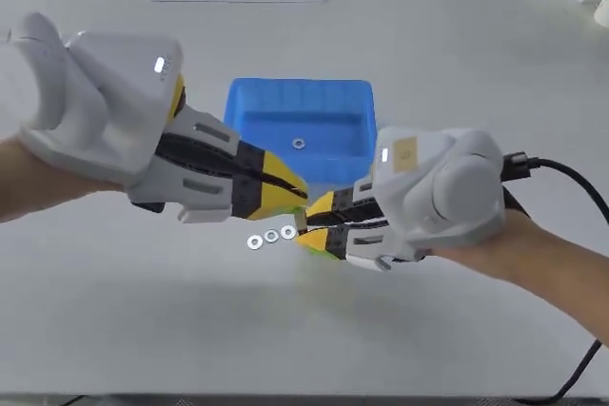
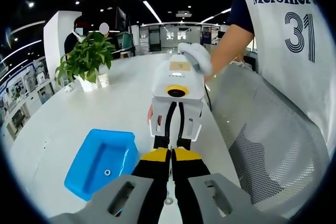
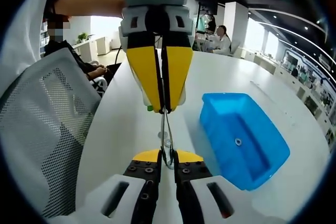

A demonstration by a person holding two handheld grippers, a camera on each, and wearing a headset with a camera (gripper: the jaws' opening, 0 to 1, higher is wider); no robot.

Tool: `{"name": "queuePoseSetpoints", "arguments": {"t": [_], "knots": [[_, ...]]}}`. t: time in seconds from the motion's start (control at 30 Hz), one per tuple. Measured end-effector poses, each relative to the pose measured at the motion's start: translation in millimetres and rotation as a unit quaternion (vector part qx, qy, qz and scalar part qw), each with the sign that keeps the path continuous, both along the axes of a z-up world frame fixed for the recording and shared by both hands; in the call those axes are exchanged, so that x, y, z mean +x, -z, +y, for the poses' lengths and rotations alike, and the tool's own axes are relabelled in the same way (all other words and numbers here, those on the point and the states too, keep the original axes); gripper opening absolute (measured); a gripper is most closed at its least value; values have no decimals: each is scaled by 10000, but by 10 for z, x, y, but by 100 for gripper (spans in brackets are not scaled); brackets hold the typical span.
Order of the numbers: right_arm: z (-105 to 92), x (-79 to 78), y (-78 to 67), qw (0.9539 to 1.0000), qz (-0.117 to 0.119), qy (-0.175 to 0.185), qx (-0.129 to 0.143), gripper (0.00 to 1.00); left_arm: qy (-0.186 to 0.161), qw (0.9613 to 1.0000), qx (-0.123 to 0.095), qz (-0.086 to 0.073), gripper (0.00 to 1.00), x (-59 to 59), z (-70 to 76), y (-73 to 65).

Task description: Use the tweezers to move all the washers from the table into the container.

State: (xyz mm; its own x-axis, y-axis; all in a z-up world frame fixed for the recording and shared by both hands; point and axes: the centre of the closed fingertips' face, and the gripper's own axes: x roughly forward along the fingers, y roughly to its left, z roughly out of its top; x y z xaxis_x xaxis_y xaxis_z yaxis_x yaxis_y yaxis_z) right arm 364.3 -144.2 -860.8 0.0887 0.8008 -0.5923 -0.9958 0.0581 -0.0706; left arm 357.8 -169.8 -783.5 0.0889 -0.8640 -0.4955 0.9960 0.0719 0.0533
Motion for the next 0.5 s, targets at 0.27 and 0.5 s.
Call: {"name": "queuePoseSetpoints", "arguments": {"t": [0.27, 0.5], "knots": [[-4, -36, -78, 10000, -11, -18, 1, 10, -24, 10000, -4, -18, 5, -40, 31, -76], [4, -4, -244, 9999, -135, -85, 17, 10, -30, 9999, -1, -150, 5, -15, 64, -226]]}}
